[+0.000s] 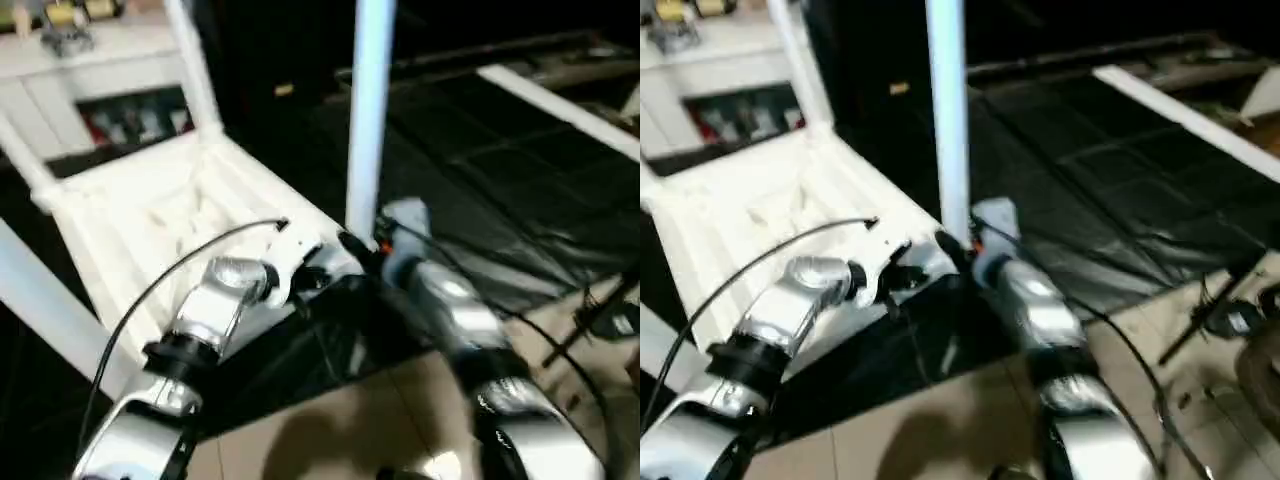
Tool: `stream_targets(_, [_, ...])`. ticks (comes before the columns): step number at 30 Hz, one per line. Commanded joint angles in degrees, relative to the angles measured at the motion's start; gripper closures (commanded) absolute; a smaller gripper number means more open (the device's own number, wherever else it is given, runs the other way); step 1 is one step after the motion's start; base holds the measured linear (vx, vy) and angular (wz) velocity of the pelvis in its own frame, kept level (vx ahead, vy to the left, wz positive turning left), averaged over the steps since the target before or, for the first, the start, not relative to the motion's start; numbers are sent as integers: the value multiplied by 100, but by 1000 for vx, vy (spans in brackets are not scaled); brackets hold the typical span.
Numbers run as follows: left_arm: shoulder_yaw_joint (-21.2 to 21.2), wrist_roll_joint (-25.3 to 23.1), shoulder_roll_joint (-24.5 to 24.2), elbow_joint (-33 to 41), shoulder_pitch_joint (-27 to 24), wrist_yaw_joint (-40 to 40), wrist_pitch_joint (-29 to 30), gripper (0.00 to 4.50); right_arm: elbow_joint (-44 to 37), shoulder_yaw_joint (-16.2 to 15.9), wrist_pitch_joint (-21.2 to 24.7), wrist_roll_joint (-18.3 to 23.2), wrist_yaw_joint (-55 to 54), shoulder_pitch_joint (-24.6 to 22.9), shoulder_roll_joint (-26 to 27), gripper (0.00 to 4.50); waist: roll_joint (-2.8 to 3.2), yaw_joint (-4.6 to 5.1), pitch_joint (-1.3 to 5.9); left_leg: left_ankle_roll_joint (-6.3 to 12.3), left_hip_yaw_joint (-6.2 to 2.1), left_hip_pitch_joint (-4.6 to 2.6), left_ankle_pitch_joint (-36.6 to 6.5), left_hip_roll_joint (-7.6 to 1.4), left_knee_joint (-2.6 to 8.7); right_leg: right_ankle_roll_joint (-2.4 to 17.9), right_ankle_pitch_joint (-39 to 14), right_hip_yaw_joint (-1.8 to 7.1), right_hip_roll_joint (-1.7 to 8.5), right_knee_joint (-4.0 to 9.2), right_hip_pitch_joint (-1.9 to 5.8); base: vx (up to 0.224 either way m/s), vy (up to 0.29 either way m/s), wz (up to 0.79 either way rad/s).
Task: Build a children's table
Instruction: Rotate leg to tighten
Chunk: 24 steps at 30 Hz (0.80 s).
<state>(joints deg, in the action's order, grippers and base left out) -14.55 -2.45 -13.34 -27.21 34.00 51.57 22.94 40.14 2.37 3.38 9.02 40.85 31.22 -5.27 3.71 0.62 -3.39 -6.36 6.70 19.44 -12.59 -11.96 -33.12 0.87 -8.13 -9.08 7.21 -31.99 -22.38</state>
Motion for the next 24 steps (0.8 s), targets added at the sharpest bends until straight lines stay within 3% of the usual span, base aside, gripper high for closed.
stream_targets(1, [-290, 76, -74, 145, -75, 528, -219, 450, -107, -359, 129, 69, 690, -148, -68, 89, -42, -60, 368, 541, 122, 136, -1285, -32, 415, 1019, -2261, 270, 150, 389, 294, 60, 1, 3])
stream_targets(2, [-339, 94, -211, 194, -133, 785, -289, 450, -260, -349, 138, 162, 1059, -213, -298, 70, -39, -90, 398, 566, 130, 140, -1197, -34, 396, 1096, -2031, 311, 142, 337, 305, 60, 1, 3])
stream_targets(3, [-361, 98, -274, 214, -158, 897, -313, 450, -327, -345, 138, 199, 1228, -240, -402, 58, -42, -136, 451, 666, 140, 162, -801, -39, 361, 1234, -1503, 341, 142, 255, 343, 69, 5, 3])
stream_targets(4, [-407, 94, -383, 241, -198, 1091, -387, 450, -431, -343, 135, 253, 1514, -279, -582, 49, -20, -166, 475, 743, 152, 131, -546, -42, 327, 1352, -1165, 353, 133, 210, 306, 75, 5, 6])
stream_targets(5, [-463, 122, -510, 292, -246, 1352, -442, 450, -519, -390, 146, 284, 1890, -303, -811, 49, -17, -201, 496, 917, 163, 117, -97, -50, 267, 1594, -459, 376, 101, 112, 263, 75, 5, 6])
stream_targets(6, [-532, 145, -637, 327, -278, 1590, -548, 450, -575, -431, 155, 301, 2224, -312, -1022, 37, -33, -245, 534, 1142, 167, 146, 383, -9, 200, 1739, 142, 361, 70, 22, 308, 70, 10, 4])
stream_targets(7, [-576, 164, -718, 347, -296, 1741, -626, 450, -605, -461, 165, 309, 2429, -314, -1150, 37, -33, -286, 552, 1252, 177, 124, 580, -10, 175, 1799, 363, 359, 72, -9, 294, 53, 15, 0])
stream_targets(8, [-637, 211, -833, 373, -317, 1975, -715, 450, -662, -506, 215, 345, 2766, -305, -1324, 26, -42, -329, 564, 1472, 179, 149, 923, 7, 129, 1860, 642, 349, 61, -61, 301, 53, 15, 0])
stream_targets(10, [-686, 243, -926, 384, -325, 2162, -783, 450, -693, -546, 243, 362, 3022, -282, -1454, 9, -53, -393, 570, 1682, 185, 164, 1147, -1, 75, 1894, 708, 350, 68, -101, 261, 0, 0, 0])
stream_targets(11, [-766, 248, -1050, 374, -320, 2426, -984, 450, -691, -637, 284, 356, 3321, -205, -1598, 3, -45, -454, 522, 1650, 207, 179, 795, -24, 77, 1837, 168, 356, 104, -57, 239, 0, 0, 0])
stream_targets(12, [-803, 243, -1103, 372, -311, 2539, -1040, 450, -713, -698, 330, 374, 3488, -170, -1662, 3, -56, -459, 515, 1585, 210, 192, 628, -29, 89, 1780, -52, 356, 109, -42, 258, 0, 0, 0])
stream_targets(16, [-961, 208, -1282, 361, -257, 2951, -1259, 450, -753, -974, 416, 408, 4137, -8, -1820, 3, -78, -521, 435, 960, 246, 147, -426, -66, 207, 1485, -1287, 425, 111, 81, 241, 0, 0, 0])
stream_targets(17, [-982, 198, -1299, 353, -245, 2992, -1287, 450, -742, -1013, 408, 401, 4216, 16, -1833, 3, -106, -538, 414, 788, 261, 139, -721, -68, 242, 1389, -1613, 453, 112, 103, 240, 0, 0, 0])
stream_targets(19, [-1024, 182, -1337, 338, -219, 3077, -1352, 450, -696, -1107, 367, 378, 4428, 81, -1840, 3, -99, -547, 390, 647, 287, 107, -1035, -69, 273, 1286, -1952, 471, 108, 143, 218, 0, 0, 0])
stream_targets(20, [-1102, 137, -1392, 328, -163, 3207, -1461, 450, -575, -1227, 292, 301, 4598, 181, -1789, 3, -126, -558, 392, 544, 285, 75, -1183, -70, 288, 1220, -2149, 490, 115, 155, 207, 0, 0, 0])
stream_targets(24, [-1164, 93, -1419, 315, -93, 3314, -1555, 450, -389, -1351, 214, 187, 4737, 308, -1678, 40, -151, -569, 428, 482, 307, 66, -950, -78, 295, 1333, -1670, 556, 81, 97, 188, 0, 0, 0])
